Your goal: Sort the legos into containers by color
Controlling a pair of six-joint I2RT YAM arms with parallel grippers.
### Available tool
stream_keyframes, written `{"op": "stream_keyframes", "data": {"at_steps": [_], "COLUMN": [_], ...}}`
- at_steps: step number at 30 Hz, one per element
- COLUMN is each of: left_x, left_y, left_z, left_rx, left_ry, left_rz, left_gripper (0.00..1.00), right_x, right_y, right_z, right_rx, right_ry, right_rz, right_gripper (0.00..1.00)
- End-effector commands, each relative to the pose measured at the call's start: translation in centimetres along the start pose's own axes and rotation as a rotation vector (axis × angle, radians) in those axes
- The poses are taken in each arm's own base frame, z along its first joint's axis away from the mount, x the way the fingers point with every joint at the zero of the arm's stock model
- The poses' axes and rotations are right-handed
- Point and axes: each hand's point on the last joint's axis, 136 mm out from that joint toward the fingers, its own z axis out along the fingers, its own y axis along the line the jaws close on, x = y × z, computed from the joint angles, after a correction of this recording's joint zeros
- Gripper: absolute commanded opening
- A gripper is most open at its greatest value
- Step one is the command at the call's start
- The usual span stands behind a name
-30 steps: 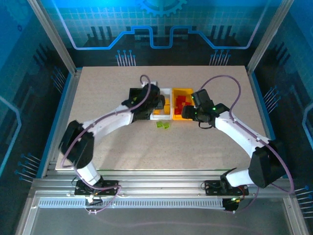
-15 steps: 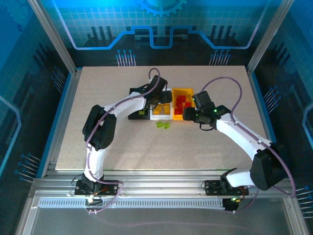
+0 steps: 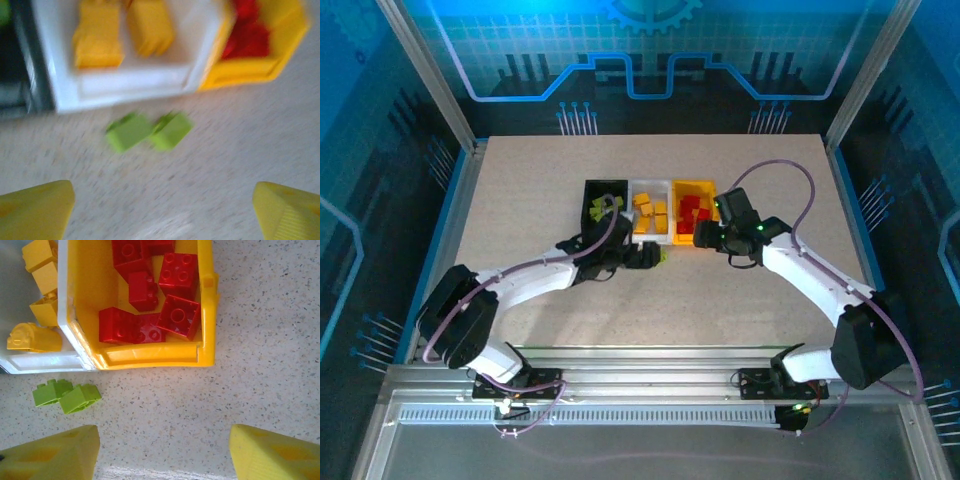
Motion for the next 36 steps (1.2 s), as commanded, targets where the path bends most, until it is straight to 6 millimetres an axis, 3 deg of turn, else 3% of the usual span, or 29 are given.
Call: {"op": "stream_keyframes", "data": {"at_steps": [1,5,14,26,31,36], "left_x": [1.7,2.4,0.7,-1.2,-0.8,0.1], "left_y": [0.9,2.6,3.6,2.2,1.1,1.2], "left_z": [1.5,3.5,6.6,8.7,9.0,8.4], "left_rx": [0.018,-0.038,-0.105,-0.062,-0.016,-0.026], "left_ry": [0.013,0.003,-0.069,-0.139,-0.132,-0.124], "left_rz": [0.007,0.014,0.077,0.111,0.135,0.146], "left_gripper": [0.84,0.72,0.71,0.70,0.55,0.42], "right_x": [-0.2,-0.3,-0.7,-0.8,-0.8,-0.7], "right_y": [0.0,0.2,0.0,0.0,-0.1,-0.1], "right_z": [0.4,0.3,-0.7,-1.0,-1.1,-1.1], "right_rx": [-0.013,-0.016,-0.010,-0.008,-0.007,-0.005], "right_ry": [0.000,-0.001,-0.015,-0.021,-0.020,-0.017], "right_rz": [0.036,0.039,0.029,0.023,0.020,0.021], "right_gripper": [0.70,0.70,0.70,0.70,0.70,0.70]}}
